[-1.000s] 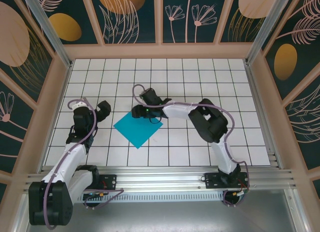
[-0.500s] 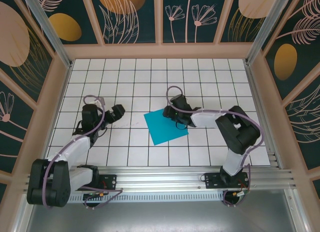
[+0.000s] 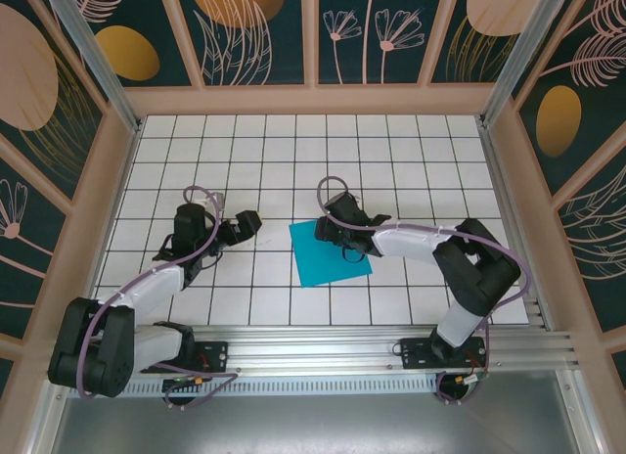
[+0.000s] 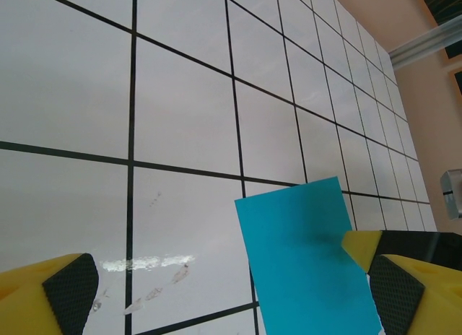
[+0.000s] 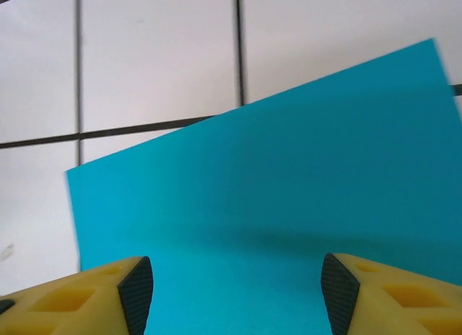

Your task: Fold a paper plane with a square sheet of paper (pick it up from the middle)

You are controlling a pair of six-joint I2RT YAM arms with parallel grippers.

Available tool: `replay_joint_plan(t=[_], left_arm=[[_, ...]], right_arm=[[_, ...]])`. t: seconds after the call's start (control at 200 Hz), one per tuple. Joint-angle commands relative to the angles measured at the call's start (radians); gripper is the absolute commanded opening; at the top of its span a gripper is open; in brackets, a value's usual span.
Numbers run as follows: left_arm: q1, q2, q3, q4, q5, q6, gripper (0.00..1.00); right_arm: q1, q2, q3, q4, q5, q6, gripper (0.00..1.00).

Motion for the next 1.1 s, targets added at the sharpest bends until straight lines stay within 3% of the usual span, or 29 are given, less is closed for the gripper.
replay_joint_plan(t=[0.0, 0.13, 0.575, 0.986, 1.096], left_arm=[[-0.017, -0.012, 0.002, 0.029, 0.021, -0.019, 0.98], [-0.032, 0.007, -0.005, 0.044, 0.023, -0.031, 0.99], [-0.041, 0.008, -0.005, 0.043, 0.019, -0.034, 0.99], [-0.042, 0.011, -0.003, 0.039, 0.019, -0.034, 0.99], [-0.042, 0.007, 0.002, 0.030, 0.023, -0.031, 0.98]], right_arm=[[0.038, -0.037, 0.019, -0.050, -0.047, -0.058, 0.64], [0.072, -0.026, 0.006, -0.028, -0.095, -0.037, 0.59], [0.130, 0.037, -0.057, 0.094, -0.201, 0.085, 0.58], [0.134, 0.164, 0.004, 0.090, -0.076, 0.270, 0.58], [0.139, 0.142, 0.021, 0.094, -0.056, 0.250, 0.58]])
